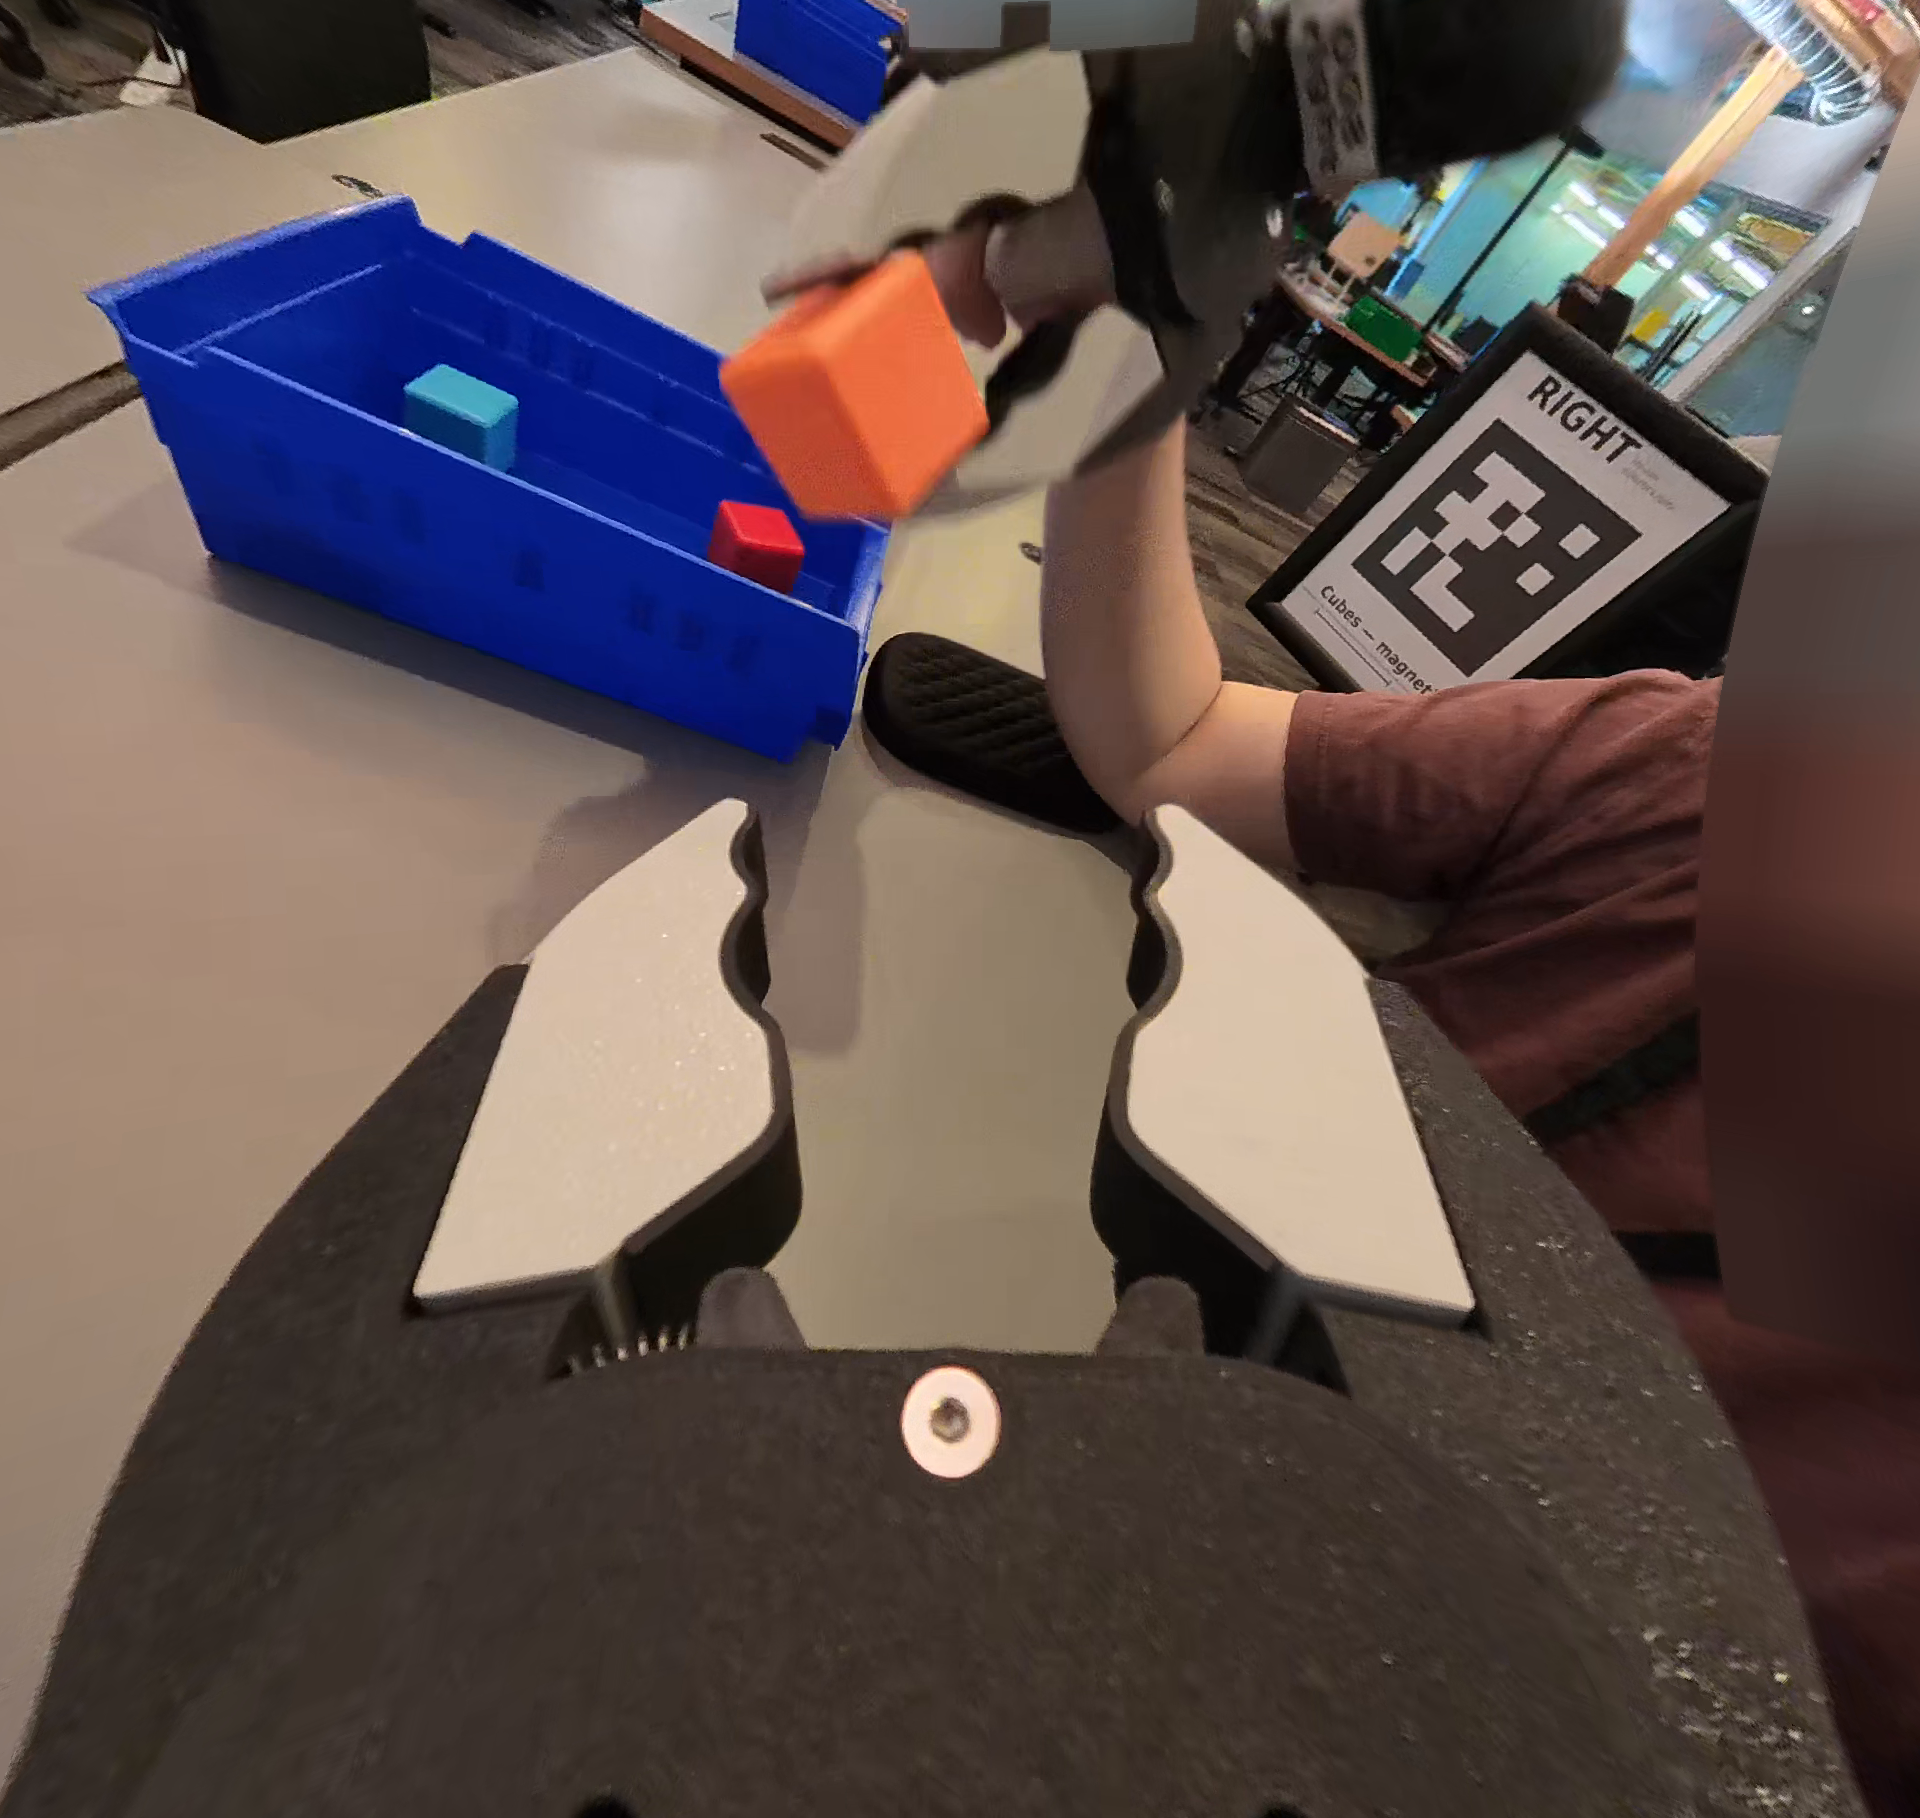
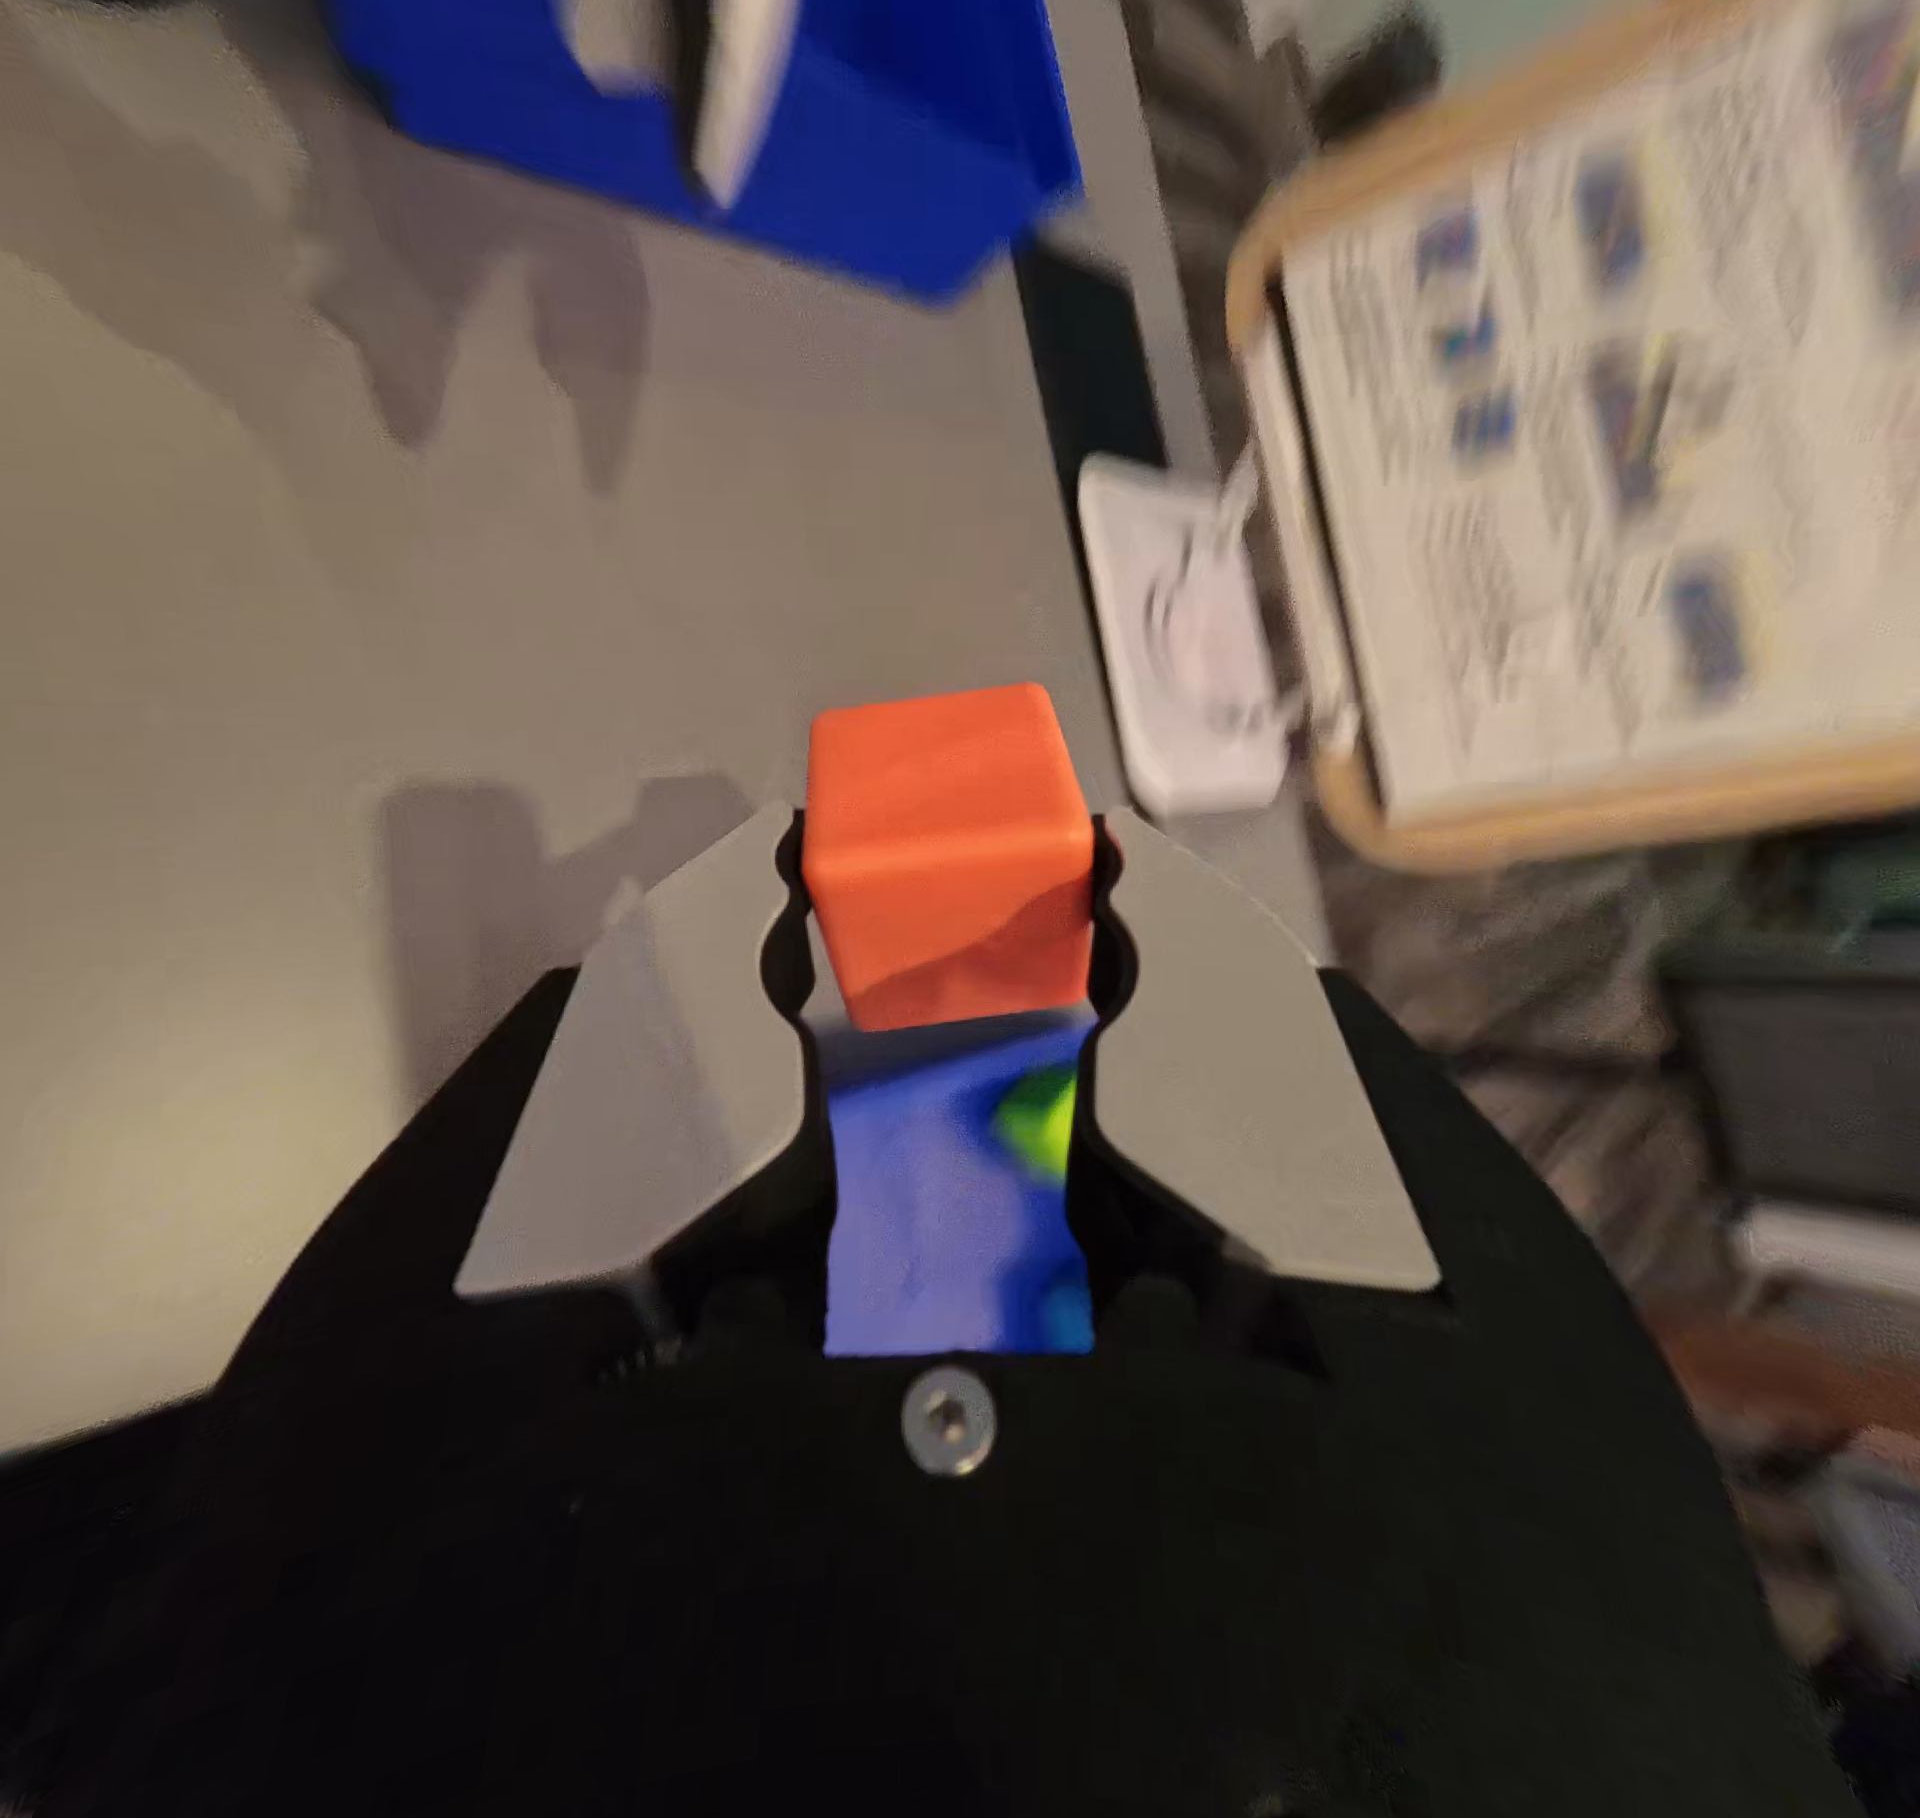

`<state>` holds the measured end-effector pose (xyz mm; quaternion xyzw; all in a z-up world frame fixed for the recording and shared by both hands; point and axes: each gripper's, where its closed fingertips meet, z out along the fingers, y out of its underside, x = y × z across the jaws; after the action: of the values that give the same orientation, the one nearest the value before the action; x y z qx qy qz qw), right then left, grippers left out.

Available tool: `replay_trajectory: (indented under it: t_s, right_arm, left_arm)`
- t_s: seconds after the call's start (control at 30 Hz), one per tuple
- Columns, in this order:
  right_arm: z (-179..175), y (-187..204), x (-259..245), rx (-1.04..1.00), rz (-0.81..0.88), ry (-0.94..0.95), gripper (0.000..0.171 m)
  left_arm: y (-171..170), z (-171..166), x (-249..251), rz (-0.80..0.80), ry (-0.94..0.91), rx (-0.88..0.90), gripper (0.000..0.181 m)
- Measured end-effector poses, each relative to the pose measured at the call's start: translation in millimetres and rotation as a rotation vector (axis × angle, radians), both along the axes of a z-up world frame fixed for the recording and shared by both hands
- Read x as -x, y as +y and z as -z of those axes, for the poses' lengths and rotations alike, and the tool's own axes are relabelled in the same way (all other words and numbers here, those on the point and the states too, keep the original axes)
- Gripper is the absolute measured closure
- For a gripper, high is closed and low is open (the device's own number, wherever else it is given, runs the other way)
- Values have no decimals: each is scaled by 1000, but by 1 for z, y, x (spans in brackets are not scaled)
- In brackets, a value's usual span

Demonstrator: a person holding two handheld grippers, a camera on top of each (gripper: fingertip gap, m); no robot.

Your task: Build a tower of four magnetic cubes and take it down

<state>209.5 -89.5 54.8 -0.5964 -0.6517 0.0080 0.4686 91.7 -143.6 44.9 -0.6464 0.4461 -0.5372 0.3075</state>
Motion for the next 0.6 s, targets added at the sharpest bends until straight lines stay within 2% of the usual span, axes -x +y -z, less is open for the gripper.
replay_trajectory:
  t_s: [0.1,0.2,0.37,0.6]
  right_arm:
    - [31,15,-73,284,269,-33,120]
    - [84,19,-124,482,418,-204,119]
    - [152,5,-130,765,380,-436,119]
    - [181,10,-121,804,315,-518,118]
  left_arm:
    - [4,2,4,-26,30,-29,115]
    - [5,8,4,-32,73,-59,116]
    - [2,13,3,-21,110,-77,117]
    - [5,17,4,-22,121,-82,119]
